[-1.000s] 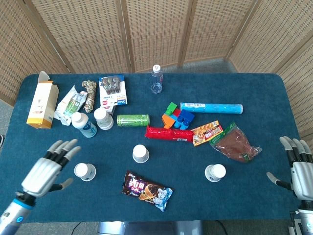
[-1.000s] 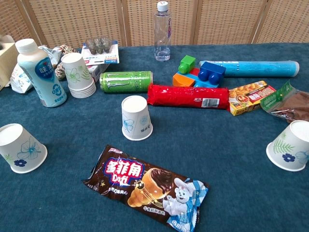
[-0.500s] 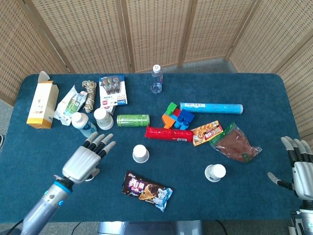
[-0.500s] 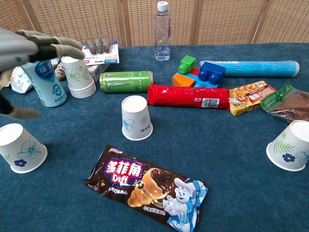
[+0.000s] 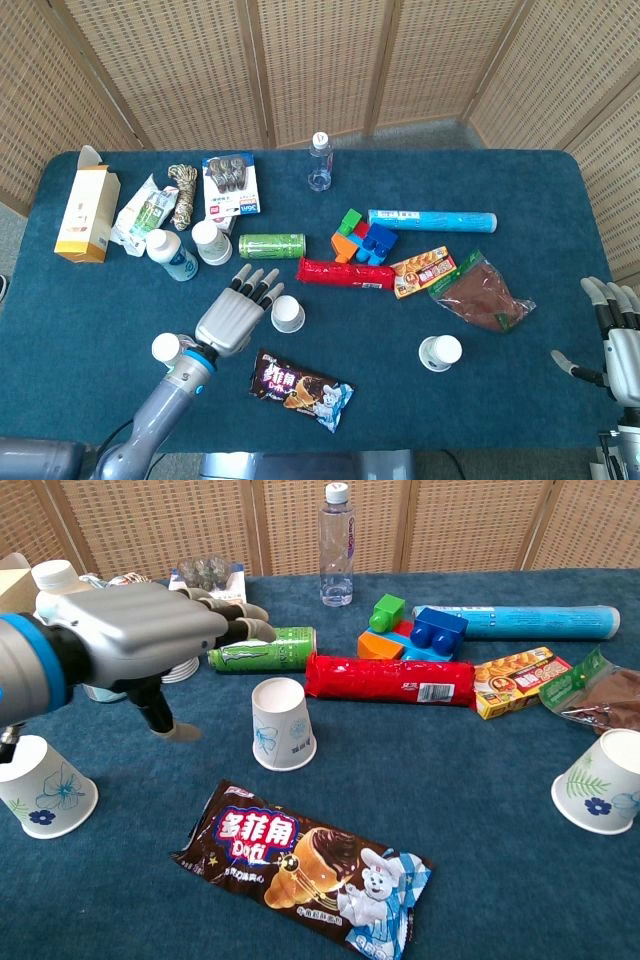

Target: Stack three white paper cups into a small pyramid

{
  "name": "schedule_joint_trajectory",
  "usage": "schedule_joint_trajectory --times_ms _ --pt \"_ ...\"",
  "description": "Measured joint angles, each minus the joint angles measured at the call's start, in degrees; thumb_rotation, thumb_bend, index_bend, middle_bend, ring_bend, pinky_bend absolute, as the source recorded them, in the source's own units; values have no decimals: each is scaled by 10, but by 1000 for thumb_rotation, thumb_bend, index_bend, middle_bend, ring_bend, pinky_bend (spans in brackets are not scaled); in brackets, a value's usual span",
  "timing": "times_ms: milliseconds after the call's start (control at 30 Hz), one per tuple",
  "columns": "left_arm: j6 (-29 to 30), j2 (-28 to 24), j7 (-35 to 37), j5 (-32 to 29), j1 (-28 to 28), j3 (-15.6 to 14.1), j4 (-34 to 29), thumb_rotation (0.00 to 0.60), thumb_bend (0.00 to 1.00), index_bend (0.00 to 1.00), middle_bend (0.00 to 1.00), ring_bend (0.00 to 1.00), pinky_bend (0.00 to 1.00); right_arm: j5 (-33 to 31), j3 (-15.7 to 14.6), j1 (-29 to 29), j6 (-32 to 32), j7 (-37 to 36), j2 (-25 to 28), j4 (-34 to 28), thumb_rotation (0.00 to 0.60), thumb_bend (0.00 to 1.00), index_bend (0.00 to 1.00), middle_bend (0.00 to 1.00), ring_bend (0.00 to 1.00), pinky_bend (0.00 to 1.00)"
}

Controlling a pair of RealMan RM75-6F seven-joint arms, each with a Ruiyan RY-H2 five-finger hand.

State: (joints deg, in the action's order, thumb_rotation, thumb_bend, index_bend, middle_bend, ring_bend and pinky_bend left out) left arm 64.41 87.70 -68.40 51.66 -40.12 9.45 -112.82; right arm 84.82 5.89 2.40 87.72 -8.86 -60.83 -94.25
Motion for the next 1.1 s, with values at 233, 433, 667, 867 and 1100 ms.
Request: schedule_joint_trajectory --times_ms 233,433,667,867,1100 --pt "36 44 -34 -56 -43 3 28 600 276 0 0 0 0 -2 1 0 -2 -6 2 1 600 154 6 0 0 4" --pt "58 72 -47 -79 -69 3 54 600 275 0 0 0 0 -7 3 0 -4 -14 3 3 600 153 6 0 0 5" --pt "69 99 -55 -105 -92 -7 78 600 275 0 0 0 3 -7 3 1 -6 -19 4 4 600 154 5 0 0 4" --pt "78 119 -47 -105 -104 -11 105 600 276 33 17 3 137 -8 4 1 -7 -23 5 5 600 155 6 0 0 4" --pt "92 143 -31 -85 -110 -22 132 600 282 146 200 141 266 -5 3 1 -6 -22 5 3 600 155 6 0 0 4"
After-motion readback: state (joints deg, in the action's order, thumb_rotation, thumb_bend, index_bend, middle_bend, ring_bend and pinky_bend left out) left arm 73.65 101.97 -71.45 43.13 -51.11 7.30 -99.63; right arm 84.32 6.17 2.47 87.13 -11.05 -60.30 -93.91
